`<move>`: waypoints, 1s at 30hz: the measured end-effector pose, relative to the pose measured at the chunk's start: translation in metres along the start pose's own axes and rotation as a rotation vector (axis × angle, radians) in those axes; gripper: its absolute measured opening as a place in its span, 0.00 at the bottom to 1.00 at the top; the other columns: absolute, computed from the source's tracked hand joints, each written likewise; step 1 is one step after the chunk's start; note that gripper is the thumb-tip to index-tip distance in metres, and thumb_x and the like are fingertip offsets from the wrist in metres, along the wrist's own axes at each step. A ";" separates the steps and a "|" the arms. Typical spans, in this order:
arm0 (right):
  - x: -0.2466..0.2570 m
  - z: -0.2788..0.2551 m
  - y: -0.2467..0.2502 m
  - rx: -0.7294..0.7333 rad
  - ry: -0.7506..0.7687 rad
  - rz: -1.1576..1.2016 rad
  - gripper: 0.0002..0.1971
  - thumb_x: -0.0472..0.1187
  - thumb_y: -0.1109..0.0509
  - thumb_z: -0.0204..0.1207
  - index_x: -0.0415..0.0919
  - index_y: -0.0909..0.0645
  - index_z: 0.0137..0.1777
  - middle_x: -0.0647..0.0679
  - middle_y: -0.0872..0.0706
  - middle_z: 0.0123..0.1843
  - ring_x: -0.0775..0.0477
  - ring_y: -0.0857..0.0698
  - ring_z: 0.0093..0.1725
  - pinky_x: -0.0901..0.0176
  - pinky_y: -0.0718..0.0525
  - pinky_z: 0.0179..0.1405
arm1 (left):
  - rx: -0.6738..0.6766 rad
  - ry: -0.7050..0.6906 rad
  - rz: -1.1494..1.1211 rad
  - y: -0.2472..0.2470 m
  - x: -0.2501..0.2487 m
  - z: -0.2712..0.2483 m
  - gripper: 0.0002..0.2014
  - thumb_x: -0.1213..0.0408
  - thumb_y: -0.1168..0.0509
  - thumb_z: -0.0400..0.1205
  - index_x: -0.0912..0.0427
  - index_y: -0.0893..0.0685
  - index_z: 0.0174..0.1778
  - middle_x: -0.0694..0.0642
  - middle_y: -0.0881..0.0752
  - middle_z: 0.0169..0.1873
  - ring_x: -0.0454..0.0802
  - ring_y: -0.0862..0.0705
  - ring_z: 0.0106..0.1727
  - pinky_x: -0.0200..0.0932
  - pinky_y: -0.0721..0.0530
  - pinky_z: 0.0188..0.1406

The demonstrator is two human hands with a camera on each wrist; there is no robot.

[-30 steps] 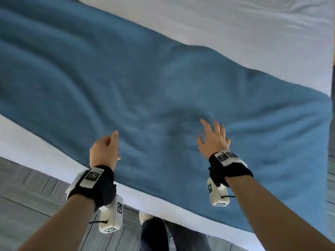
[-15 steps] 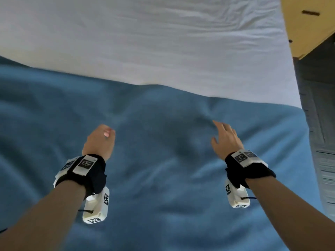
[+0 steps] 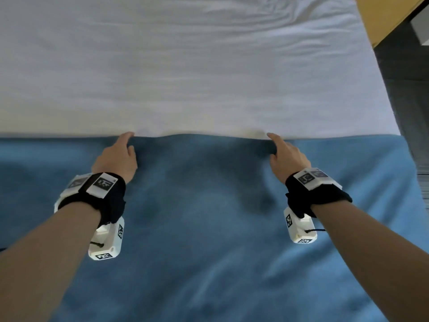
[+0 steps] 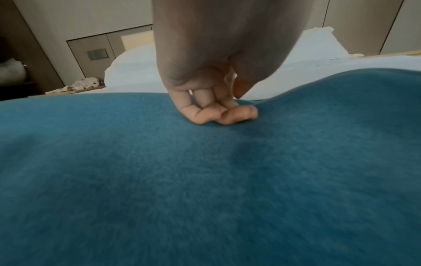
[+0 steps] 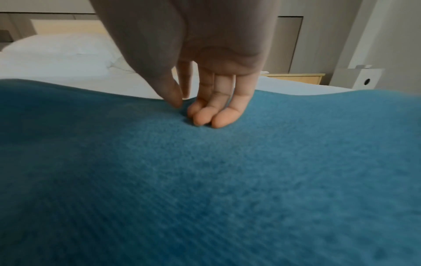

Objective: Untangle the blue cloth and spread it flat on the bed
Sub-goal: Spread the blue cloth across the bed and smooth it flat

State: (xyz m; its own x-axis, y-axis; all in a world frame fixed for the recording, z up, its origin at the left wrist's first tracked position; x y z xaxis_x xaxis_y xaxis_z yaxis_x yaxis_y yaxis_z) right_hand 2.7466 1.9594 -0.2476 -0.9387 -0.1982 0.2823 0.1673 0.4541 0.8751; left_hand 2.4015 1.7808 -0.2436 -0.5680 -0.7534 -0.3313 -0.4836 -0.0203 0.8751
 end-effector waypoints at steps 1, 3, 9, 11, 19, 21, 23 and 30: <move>-0.001 0.005 -0.001 -0.009 -0.017 0.000 0.25 0.38 0.43 0.80 0.55 0.38 0.76 0.40 0.20 0.65 0.33 0.20 0.59 0.49 0.26 0.47 | 0.011 -0.005 0.008 -0.001 -0.001 0.008 0.20 0.60 0.52 0.86 0.44 0.34 0.74 0.61 0.11 0.40 0.62 0.17 0.46 0.54 0.19 0.48; -0.002 0.013 -0.003 -0.032 -0.058 0.010 0.20 0.41 0.43 0.81 0.54 0.33 0.71 0.39 0.17 0.61 0.33 0.19 0.56 0.51 0.26 0.44 | 0.013 -0.001 0.000 -0.001 0.000 0.020 0.16 0.61 0.50 0.85 0.45 0.31 0.68 0.56 0.13 0.29 0.59 0.17 0.42 0.52 0.18 0.47; -0.004 0.029 -0.001 -0.057 -0.146 0.022 0.07 0.41 0.42 0.81 0.47 0.28 0.56 0.42 0.23 0.42 0.38 0.25 0.39 0.52 0.27 0.38 | 0.068 0.011 -0.170 -0.002 0.015 0.041 0.04 0.60 0.38 0.81 0.53 0.26 0.49 0.53 0.13 0.23 0.52 0.13 0.26 0.47 0.17 0.38; 0.001 0.032 0.006 -0.085 -0.131 0.023 0.05 0.41 0.43 0.81 0.46 0.28 0.54 0.43 0.23 0.39 0.38 0.26 0.37 0.54 0.29 0.35 | 0.060 -0.002 -0.213 0.008 0.016 0.049 0.04 0.61 0.37 0.81 0.55 0.24 0.47 0.54 0.14 0.23 0.53 0.14 0.24 0.46 0.19 0.36; 0.038 0.030 -0.002 -0.113 0.010 0.025 0.19 0.34 0.39 0.78 0.45 0.30 0.68 0.39 0.24 0.63 0.36 0.26 0.61 0.46 0.24 0.52 | -0.052 0.010 -0.069 0.023 0.025 0.057 0.15 0.62 0.34 0.78 0.55 0.27 0.60 0.64 0.15 0.53 0.66 0.18 0.57 0.62 0.19 0.57; 0.041 0.020 -0.011 -0.107 0.008 -0.051 0.27 0.36 0.37 0.76 0.45 0.37 0.75 0.39 0.29 0.67 0.36 0.30 0.67 0.43 0.27 0.60 | -0.049 -0.058 -0.061 0.014 0.016 0.048 0.23 0.65 0.32 0.77 0.58 0.28 0.68 0.67 0.20 0.62 0.68 0.23 0.64 0.64 0.23 0.64; 0.043 0.008 -0.016 -0.117 0.024 -0.088 0.31 0.37 0.37 0.76 0.45 0.41 0.79 0.39 0.31 0.70 0.36 0.32 0.69 0.43 0.29 0.64 | -0.059 -0.084 -0.007 0.009 0.011 0.034 0.28 0.64 0.32 0.77 0.57 0.31 0.74 0.67 0.26 0.68 0.69 0.30 0.70 0.66 0.29 0.68; 0.049 -0.073 -0.046 -0.105 0.125 -0.116 0.29 0.43 0.40 0.79 0.47 0.41 0.80 0.41 0.42 0.83 0.39 0.46 0.82 0.42 0.39 0.76 | -0.001 -0.171 0.051 -0.010 0.020 -0.037 0.31 0.60 0.36 0.80 0.54 0.37 0.79 0.55 0.38 0.80 0.58 0.42 0.81 0.61 0.44 0.78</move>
State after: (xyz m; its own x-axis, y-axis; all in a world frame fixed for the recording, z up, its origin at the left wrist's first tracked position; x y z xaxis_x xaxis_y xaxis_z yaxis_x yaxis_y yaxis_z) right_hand 2.7152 1.8653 -0.2455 -0.9096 -0.3535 0.2181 0.0969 0.3300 0.9390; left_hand 2.4194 1.7412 -0.2456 -0.6971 -0.6303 -0.3417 -0.4507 0.0145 0.8926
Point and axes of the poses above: each hand's wrist, its own z-axis towards the middle knuckle, its own y-axis out of the back of the hand, x = y × z, the point moved 9 cm from there along z, towards the middle knuckle
